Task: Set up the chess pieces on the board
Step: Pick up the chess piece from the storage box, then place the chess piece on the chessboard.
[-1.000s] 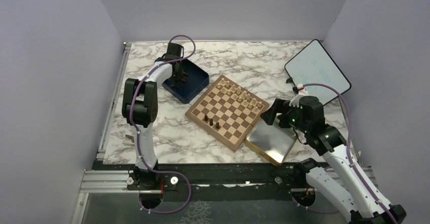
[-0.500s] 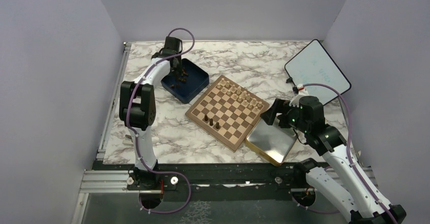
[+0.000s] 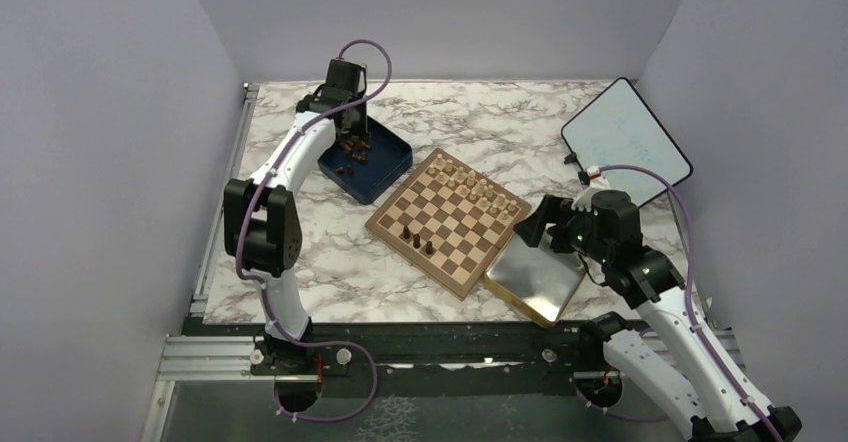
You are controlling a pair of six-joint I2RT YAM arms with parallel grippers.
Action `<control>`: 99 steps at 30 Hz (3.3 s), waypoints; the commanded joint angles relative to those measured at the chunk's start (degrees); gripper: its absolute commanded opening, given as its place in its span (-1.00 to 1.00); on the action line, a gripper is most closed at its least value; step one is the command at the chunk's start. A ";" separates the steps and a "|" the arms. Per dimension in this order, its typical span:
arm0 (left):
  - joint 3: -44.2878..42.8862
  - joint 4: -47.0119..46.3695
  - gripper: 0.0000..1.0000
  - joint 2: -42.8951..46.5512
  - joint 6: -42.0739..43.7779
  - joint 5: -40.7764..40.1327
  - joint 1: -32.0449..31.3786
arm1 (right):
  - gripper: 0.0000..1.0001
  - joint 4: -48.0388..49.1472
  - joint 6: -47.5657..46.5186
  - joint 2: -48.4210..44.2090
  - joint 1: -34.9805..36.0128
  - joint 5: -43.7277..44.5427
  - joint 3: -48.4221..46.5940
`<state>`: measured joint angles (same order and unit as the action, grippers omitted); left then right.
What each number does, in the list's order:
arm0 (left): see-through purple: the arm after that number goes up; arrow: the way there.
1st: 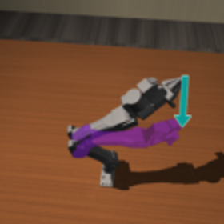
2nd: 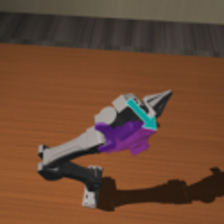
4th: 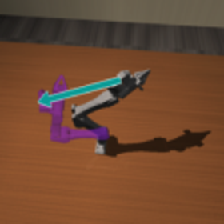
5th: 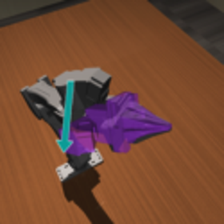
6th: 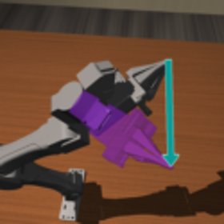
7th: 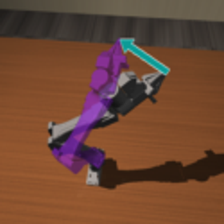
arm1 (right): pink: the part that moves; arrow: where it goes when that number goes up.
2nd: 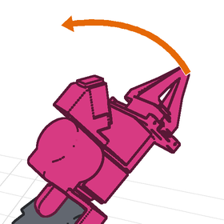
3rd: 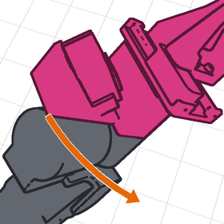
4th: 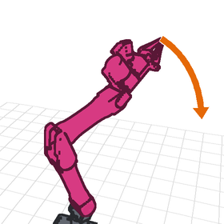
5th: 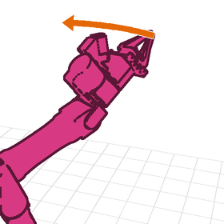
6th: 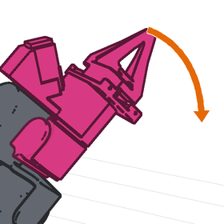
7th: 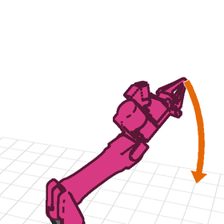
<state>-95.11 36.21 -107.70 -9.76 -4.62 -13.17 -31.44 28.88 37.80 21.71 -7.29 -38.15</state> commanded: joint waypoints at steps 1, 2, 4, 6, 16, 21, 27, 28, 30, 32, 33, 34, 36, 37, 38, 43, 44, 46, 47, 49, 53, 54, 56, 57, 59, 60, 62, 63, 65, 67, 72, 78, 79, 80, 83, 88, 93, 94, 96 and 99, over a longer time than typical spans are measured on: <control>0.57 2.43 -0.70 6.48 1.19 1.64 -4.92 | 0.87 -0.43 -0.06 -0.56 0.37 0.57 -0.42; 1.03 2.65 -0.70 7.48 1.30 1.37 -6.31 | 0.87 -0.70 -0.01 -0.56 0.36 0.67 -0.53; 1.88 2.98 -0.70 9.25 1.22 1.35 -8.82 | 0.87 -1.35 0.03 -0.76 0.35 0.58 -1.02; 3.08 3.10 -0.70 11.06 0.69 2.24 -11.34 | 0.87 -1.82 0.11 -1.06 0.34 0.59 -1.44; 9.82 3.81 -0.70 19.15 -1.51 -1.53 -22.05 | 0.87 -3.19 1.00 -2.43 0.35 1.85 -1.30; 13.81 3.81 -0.72 21.61 -4.23 -4.21 -28.05 | 0.87 -3.11 1.38 -1.87 0.35 2.79 -1.14; 16.80 3.82 -0.73 22.48 -7.85 -7.89 -35.62 | 0.87 -3.82 2.08 -1.27 0.40 4.47 -1.32; 17.29 3.83 -0.73 22.61 -8.55 -8.73 -36.75 | 0.87 -3.94 2.27 -1.12 0.35 4.96 -1.38; 18.36 3.72 -0.73 22.77 -9.95 -10.08 -38.89 | 0.87 -4.18 2.48 -0.81 0.35 5.41 -1.68; 19.51 3.62 -0.73 22.70 -11.52 -10.59 -40.46 | 0.87 -4.31 2.62 -0.60 0.40 5.61 -1.70; 19.97 3.42 -0.72 22.57 -12.12 -10.89 -41.20 | 0.87 -4.32 2.78 -0.52 0.40 5.62 -1.64; 20.38 3.38 -0.73 22.44 -12.51 -11.39 -42.09 | 0.87 -4.38 2.95 -0.58 0.35 5.62 -1.51; 20.74 3.29 -0.74 21.91 -13.31 -12.81 -44.11 | 0.87 -4.73 3.26 -0.73 0.35 6.24 -1.36; 20.83 3.30 -0.74 21.77 -13.66 -13.39 -44.87 | 0.87 -5.05 3.66 -0.80 0.37 6.83 -1.46; 20.84 3.22 -0.74 21.63 -14.09 -13.98 -45.63 | 0.87 -5.43 3.92 -0.88 0.30 6.98 -1.55; 21.05 2.51 -0.74 20.05 -15.47 -17.30 -48.50 | 0.87 -6.13 4.27 -1.53 0.40 9.24 -2.33; 21.14 2.35 -0.74 19.73 -15.77 -17.54 -48.79 | 0.87 -6.15 4.47 -1.77 0.35 9.63 -2.28; 21.47 2.12 -0.74 19.18 -16.41 -18.09 -49.60 | 0.87 -6.04 4.96 -2.17 0.35 10.49 -2.19; 21.84 1.88 -0.74 19.06 -16.75 -18.44 -49.97 | 0.87 -6.18 5.25 -2.31 0.35 10.86 -2.30; 22.86 0.96 -0.74 19.09 -17.39 -19.19 -50.64 | 0.88 -6.53 5.51 -2.48 0.39 11.30 -2.48; 24.49 -0.51 -0.74 18.62 -18.41 -20.77 -51.36 | 0.88 -6.63 5.66 -3.21 0.39 11.59 -2.46; 24.79 -0.78 -0.74 18.46 -18.51 -21.23 -51.49 | 0.88 -6.53 5.66 -3.31 0.41 11.60 -2.41; 25.20 -0.95 -0.74 17.88 -18.77 -22.41 -51.88 | 0.88 -6.35 5.66 -3.43 0.35 11.60 -2.45; 25.42 -1.05 -0.74 17.54 -18.91 -22.95 -52.01 | 0.88 -6.29 5.66 -3.38 0.35 11.51 -2.38; 26.29 -2.02 -0.74 17.43 -19.32 -23.78 -52.36 | 0.88 -6.01 5.58 -3.27 0.36 11.26 -2.24; 26.89 -2.68 -0.75 17.44 -19.40 -23.97 -52.47 | 0.88 -5.99 5.47 -3.16 0.39 11.11 -2.21; 28.08 -3.82 -0.75 17.14 -19.46 -24.22 -52.49 | 0.88 -5.96 5.27 -2.90 0.35 10.94 -2.19; 28.36 -4.08 -0.74 16.84 -19.55 -24.47 -52.49 | 0.88 -5.98 5.18 -2.78 0.37 10.88 -2.21; 28.61 -4.29 -0.75 15.99 -19.60 -24.81 -52.49 | 0.87 -5.90 4.98 -2.86 0.35 10.37 -2.34; 28.79 -4.41 -0.75 15.36 -19.88 -24.82 -52.48 | 0.87 -5.82 4.94 -2.97 0.30 10.19 -2.37; 29.28 -5.52 -0.75 14.47 -20.11 -24.13 -52.48 | 0.87 -5.58 4.65 -3.19 0.37 10.48 -2.26; 29.91 -6.06 -0.74 14.45 -20.36 -24.73 -52.48 | 0.87 -5.62 4.47 -3.33 0.36 10.19 -2.23; 30.08 -6.14 -0.74 14.45 -20.50 -24.61 -52.49 | 0.87 -5.57 4.38 -3.41 0.36 10.33 -2.20; 30.34 -6.22 -0.75 14.37 -20.62 -24.50 -52.47 | 0.87 -5.42 4.41 -3.57 0.37 10.36 -2.05; 30.96 -6.40 -0.74 14.15 -21.12 -24.13 -52.47 | 0.87 -5.34 4.38 -3.61 0.35 10.19 -1.95; 32.27 -6.95 -0.75 14.35 -21.62 -24.38 -52.49 | 0.87 -5.32 4.47 -3.81 0.36 10.18 -1.58; 32.44 -7.49 -0.74 13.80 -21.71 -24.20 -52.49 | 0.87 -5.28 4.64 -3.95 0.30 10.16 -1.49; 32.44 -7.61 -0.74 13.62 -21.58 -24.27 -52.49 | 0.87 -5.31 4.61 -3.96 0.34 10.07 -1.51; 32.44 -7.79 -0.74 13.24 -21.51 -24.37 -52.48 | 0.87 -5.37 4.61 -3.95 0.37 10.01 -1.40; 32.40 -8.01 -0.75 12.74 -21.42 -24.56 -52.48 | 0.87 -5.39 4.61 -3.95 0.35 9.93 -1.46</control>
<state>-63.09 29.65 -94.02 -30.83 -27.57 -65.39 -36.64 33.85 34.44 21.71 2.37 -38.94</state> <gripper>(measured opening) 0.157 0.938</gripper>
